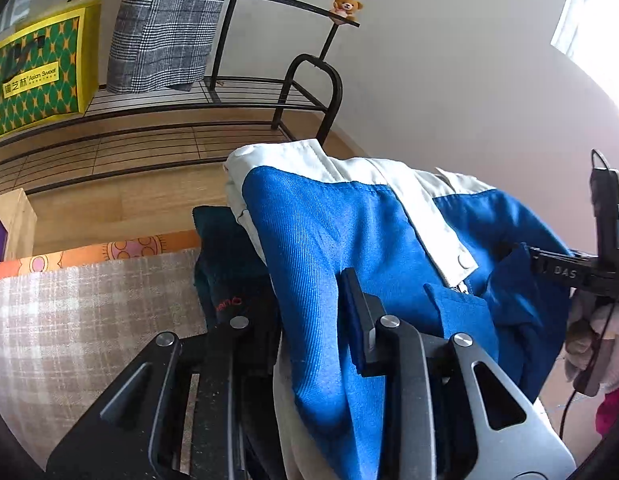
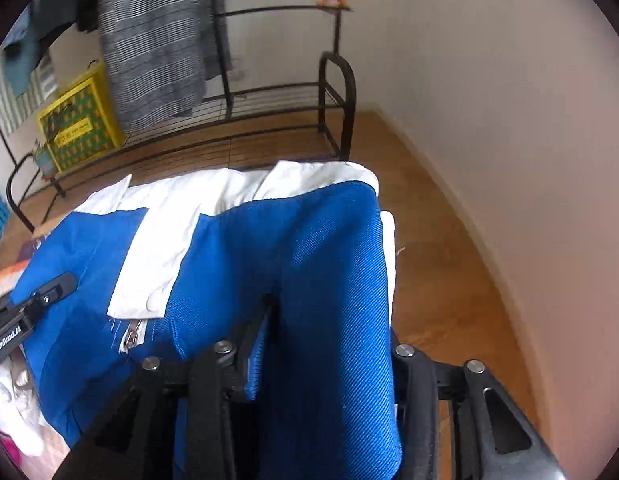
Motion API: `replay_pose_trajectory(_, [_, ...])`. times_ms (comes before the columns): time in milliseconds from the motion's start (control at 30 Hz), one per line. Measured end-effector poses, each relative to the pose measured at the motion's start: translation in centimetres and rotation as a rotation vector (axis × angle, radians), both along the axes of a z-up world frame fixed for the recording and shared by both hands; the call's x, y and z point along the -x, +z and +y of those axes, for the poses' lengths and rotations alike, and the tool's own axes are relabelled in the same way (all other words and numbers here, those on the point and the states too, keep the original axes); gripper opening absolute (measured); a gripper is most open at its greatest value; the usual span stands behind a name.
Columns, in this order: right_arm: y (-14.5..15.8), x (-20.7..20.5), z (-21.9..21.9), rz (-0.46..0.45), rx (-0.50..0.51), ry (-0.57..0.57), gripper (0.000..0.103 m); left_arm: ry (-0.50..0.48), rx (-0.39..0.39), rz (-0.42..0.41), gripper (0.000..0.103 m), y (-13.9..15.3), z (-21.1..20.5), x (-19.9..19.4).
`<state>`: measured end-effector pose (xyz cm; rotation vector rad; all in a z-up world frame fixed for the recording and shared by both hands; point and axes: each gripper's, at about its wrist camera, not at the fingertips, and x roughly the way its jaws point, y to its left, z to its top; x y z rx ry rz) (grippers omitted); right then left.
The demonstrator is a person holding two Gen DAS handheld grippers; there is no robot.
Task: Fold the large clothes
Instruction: 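Lift the folded jacket bundle with both grippers and carry it toward the bed end, then lower the bundle onto the bed and open both grippers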
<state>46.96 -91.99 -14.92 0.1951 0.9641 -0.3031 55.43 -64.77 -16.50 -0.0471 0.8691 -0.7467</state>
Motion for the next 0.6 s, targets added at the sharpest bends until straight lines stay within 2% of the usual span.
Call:
replay_pose_trajectory(67, [-1.1,0.2,-0.4,0.016,0.004,-0.023,0.043,-0.005,-0.032,-0.024,0.034,0.6,-0.2,0.5])
replay_pose_trajectory(200, [-0.8,0.9,-0.5,0.0,-0.009,-0.058,0.045,0.011,-0.02,-0.01,0.034,1.9,0.8,1.3])
replay_pose_trajectory(333, [1.1,2.0,0.2,-0.006,0.098,-0.095,0.055,-0.001,0.001,-0.055,0.034,4.3,2.6,3.0])
replay_pose_trajectory(400, [1.8,2.7,0.1,-0.004,0.161,-0.14,0.055,-0.009,0.007,-0.087,0.034,5.5,3.4,3.8])
replay_pose_trajectory(533, [0.5,2.6,0.6,0.121,0.218,-0.149,0.048,-0.028,0.007,-0.146,0.034,8.0,5.1,6.9])
replay_pose_trajectory(600, [0.9,3.4,1.1,0.112,0.225,-0.162,0.048,-0.046,-0.001,-0.179,0.034,9.3,6.0,8.6])
